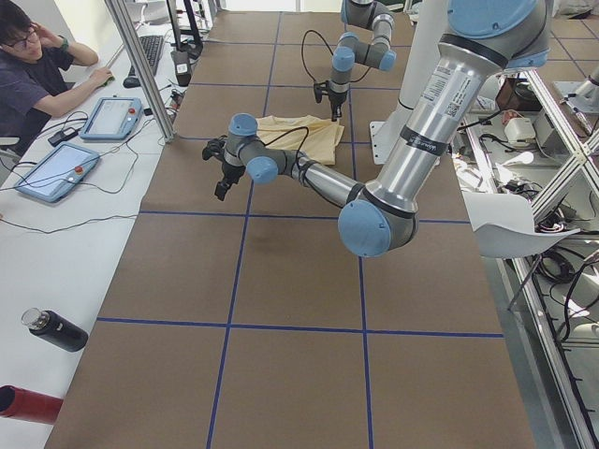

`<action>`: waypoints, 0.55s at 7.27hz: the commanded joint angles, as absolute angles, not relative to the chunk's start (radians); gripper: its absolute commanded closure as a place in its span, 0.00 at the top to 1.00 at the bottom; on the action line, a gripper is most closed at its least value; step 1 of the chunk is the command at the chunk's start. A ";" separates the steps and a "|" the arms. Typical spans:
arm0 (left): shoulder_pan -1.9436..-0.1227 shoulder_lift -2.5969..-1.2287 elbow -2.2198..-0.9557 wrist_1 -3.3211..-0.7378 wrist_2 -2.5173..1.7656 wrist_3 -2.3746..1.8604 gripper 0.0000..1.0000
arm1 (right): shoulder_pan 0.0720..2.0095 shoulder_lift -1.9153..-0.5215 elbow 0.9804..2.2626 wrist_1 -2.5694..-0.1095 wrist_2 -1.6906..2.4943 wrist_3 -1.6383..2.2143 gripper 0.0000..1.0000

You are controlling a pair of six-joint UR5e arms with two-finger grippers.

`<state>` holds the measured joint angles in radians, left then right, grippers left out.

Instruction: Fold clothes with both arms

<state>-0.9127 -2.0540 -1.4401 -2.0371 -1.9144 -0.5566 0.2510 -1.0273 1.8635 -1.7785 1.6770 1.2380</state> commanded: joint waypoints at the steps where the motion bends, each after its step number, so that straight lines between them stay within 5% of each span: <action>1: -0.913 -2.054 -1.440 -2.037 -1.914 -0.557 1.00 | 0.159 -1.074 1.888 -1.772 1.602 1.470 0.79; 2: -0.913 -2.054 -1.439 -2.037 -1.914 -0.555 1.00 | 0.135 -1.066 1.888 -1.770 1.550 1.515 1.00; 4: -0.913 -2.054 -1.448 -2.037 -1.916 -0.557 1.00 | 0.193 -1.057 1.900 -1.749 1.563 1.493 1.00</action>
